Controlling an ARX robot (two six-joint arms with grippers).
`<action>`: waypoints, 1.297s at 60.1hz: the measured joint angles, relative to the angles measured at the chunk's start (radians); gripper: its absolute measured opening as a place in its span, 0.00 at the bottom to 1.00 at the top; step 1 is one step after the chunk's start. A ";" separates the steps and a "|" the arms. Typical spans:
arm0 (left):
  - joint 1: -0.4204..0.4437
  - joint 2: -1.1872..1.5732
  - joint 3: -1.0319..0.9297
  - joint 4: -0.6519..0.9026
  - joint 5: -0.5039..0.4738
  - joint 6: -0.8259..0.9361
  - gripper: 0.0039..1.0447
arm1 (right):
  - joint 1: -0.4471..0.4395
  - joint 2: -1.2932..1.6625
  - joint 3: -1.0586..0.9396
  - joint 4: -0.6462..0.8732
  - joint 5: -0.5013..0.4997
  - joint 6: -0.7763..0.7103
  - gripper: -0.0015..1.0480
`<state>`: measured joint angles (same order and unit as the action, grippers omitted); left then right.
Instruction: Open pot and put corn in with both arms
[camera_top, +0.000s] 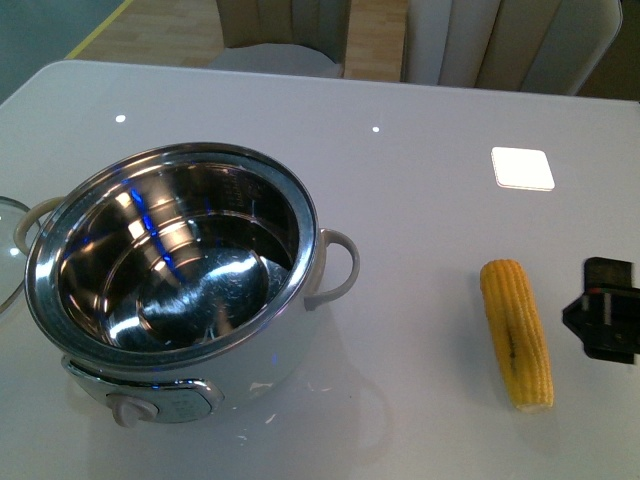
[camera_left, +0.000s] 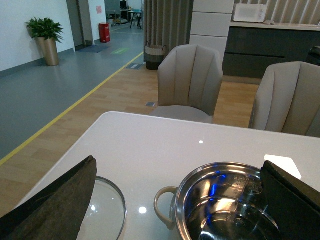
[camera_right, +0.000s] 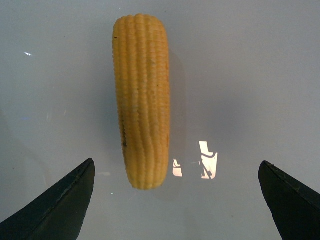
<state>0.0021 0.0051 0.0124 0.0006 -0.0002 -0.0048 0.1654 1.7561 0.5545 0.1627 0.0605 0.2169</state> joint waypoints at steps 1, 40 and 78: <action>0.000 0.000 0.000 0.000 0.000 0.000 0.94 | 0.003 0.014 0.008 0.002 0.000 0.000 0.92; 0.000 0.000 0.000 0.000 0.000 0.000 0.94 | 0.051 0.481 0.332 -0.002 0.039 -0.028 0.84; 0.000 0.000 0.000 0.000 0.000 0.000 0.94 | 0.061 0.241 0.233 0.005 -0.090 -0.003 0.24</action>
<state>0.0021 0.0051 0.0124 0.0006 -0.0002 -0.0048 0.2268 1.9972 0.7872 0.1677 -0.0292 0.2138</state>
